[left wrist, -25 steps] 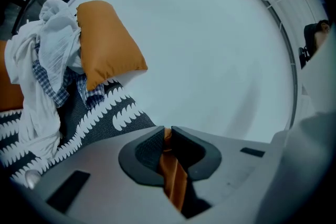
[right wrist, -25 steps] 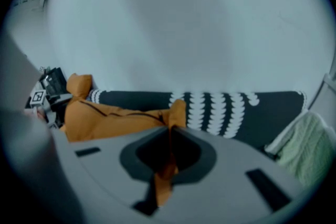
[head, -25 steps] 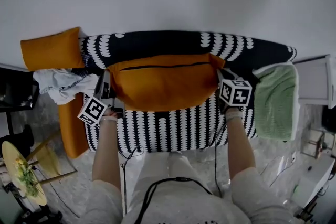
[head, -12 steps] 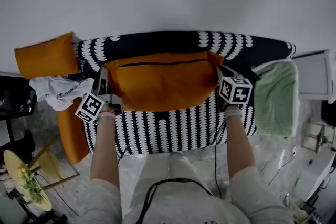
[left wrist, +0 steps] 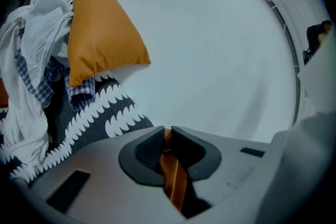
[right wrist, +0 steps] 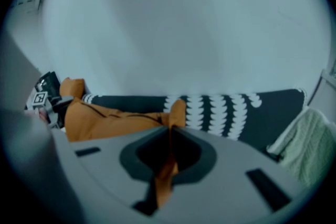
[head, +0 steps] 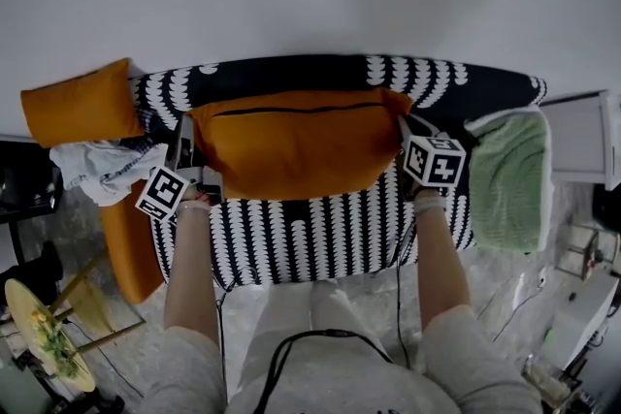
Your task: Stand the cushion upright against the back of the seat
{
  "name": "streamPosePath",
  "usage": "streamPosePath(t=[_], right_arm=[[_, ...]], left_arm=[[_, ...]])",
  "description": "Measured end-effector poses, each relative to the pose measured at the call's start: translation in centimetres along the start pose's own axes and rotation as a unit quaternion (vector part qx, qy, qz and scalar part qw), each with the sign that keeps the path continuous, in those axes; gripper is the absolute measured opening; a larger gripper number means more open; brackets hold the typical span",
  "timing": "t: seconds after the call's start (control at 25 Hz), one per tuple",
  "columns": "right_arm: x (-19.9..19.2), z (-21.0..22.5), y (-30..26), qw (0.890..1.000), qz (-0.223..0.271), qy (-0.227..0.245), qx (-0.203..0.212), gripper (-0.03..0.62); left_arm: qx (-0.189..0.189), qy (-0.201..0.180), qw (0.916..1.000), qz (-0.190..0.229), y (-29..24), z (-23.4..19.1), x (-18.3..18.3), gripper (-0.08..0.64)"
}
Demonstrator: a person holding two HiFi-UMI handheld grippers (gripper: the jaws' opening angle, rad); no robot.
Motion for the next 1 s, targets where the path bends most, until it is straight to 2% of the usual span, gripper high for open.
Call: streamPosePath(t=[0.36,0.52,0.64,0.8,0.88,1.0], right_arm=[[-0.4,0.7,-0.5,1.0,0.004,0.002,-0.009,0.026],[-0.6,1.0,-0.6,1.0,0.005,-0.003,-0.01,0.026],[-0.8,1.2,-0.9,1.0,0.009,-0.008,-0.012,0.028],[-1.0,1.8,-0.7,0.999,0.017,-0.022,-0.039,0.04],[-1.3,2.1,-0.5,0.998,0.021,-0.028,-0.053,0.095],[-1.7,2.7,-0.2,0.997,0.022,-0.039,-0.059,0.14]], left_arm=[[0.014,-0.042,0.9986,-0.028,-0.1,-0.6,-0.4,0.064],[0.008,-0.041,0.9987,-0.027,0.4,-0.7,-0.4,0.064],[0.002,-0.071,0.9967,-0.04,0.3,-0.3,-0.4,0.064],[0.018,-0.162,0.9836,-0.078,0.3,0.3,-0.5,0.066],[0.024,-0.198,0.9754,-0.094,0.2,0.7,-0.5,0.067],[0.034,-0.238,0.9642,-0.111,0.2,1.1,-0.4,0.079]])
Point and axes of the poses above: the fingertips, and each gripper's own axes: y backward along the fingers, z to its right, x out of its top, the point moved 2 cm from there along y, backward along the fingers, and after that the axes turned 14 degrees about -x, right-handed, at the moved point
